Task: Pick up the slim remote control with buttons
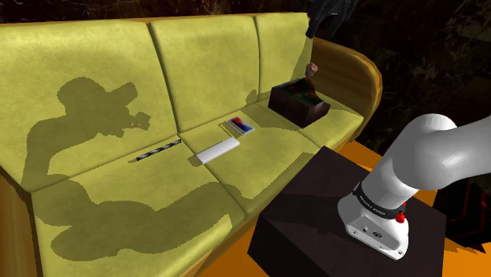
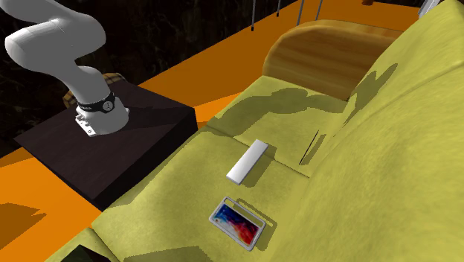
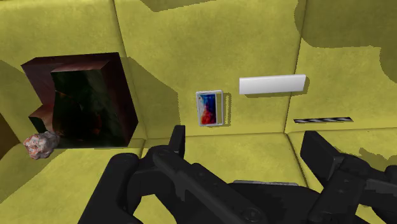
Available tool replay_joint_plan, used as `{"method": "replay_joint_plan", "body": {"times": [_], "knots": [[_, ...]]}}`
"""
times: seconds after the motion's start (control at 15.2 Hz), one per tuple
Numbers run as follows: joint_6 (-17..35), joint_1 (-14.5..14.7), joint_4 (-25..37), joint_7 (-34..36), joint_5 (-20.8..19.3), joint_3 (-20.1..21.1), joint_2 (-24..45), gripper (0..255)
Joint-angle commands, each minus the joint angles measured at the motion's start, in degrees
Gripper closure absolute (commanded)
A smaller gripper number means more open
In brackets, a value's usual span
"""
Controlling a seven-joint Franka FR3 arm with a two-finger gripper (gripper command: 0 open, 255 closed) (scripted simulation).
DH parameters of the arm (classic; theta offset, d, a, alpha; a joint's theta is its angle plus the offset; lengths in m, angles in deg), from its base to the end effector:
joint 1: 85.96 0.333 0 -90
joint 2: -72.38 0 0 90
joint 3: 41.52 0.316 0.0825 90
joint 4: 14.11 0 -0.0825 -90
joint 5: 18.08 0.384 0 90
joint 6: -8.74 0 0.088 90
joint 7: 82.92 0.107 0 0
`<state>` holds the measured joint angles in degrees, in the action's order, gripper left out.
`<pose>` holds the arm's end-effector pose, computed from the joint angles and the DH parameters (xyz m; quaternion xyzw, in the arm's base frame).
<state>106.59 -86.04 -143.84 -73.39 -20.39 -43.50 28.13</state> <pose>0.3235 -0.0197 0.6436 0.9895 -0.0962 0.1079 0.0006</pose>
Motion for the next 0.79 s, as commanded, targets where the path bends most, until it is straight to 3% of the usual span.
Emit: {"method": "replay_joint_plan", "body": {"times": [0.0, 0.73], "knots": [[0.00, 0.00, 0.00, 0.00, 0.00, 0.00, 0.00, 0], [16.21, -3.47, -10.65, 24.90, 4.17, 11.29, 9.01, 0]]}}
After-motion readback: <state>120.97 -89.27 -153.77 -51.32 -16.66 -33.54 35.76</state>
